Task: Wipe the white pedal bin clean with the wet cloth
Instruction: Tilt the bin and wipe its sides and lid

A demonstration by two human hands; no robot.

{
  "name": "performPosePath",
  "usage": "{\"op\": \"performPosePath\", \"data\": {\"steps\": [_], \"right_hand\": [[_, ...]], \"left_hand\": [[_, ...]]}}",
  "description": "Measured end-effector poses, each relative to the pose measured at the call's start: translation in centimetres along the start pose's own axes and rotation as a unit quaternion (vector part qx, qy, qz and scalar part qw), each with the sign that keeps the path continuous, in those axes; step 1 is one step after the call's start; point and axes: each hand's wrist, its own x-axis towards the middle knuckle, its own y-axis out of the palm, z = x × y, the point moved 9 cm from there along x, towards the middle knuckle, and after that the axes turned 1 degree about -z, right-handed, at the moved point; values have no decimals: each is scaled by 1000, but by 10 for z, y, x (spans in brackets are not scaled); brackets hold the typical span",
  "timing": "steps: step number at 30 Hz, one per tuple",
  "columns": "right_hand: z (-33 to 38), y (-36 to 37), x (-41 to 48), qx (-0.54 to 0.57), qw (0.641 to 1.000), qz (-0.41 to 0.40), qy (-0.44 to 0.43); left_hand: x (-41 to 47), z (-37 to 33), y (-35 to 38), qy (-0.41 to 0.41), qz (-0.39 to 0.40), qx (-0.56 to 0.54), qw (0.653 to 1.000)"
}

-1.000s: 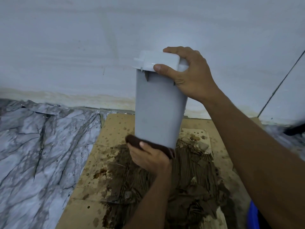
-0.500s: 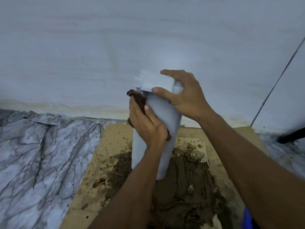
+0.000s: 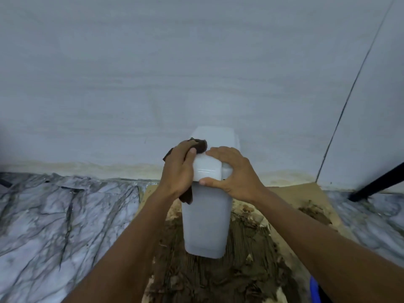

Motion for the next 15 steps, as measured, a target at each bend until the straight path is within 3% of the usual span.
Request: {"op": "performPosePath", "data": {"steps": [6,11,15], "right_hand": [[3,7,-18,-33,995,89,42],[-27,-10,-9,52,991,59,105],[-72,-17,3,21,987,72,145]], "left_hand": [[-20,-22,5,23,141,155,978],[-32,-23,30,26,192,201,960],[-41,-6,62,24,206,231,951]]}}
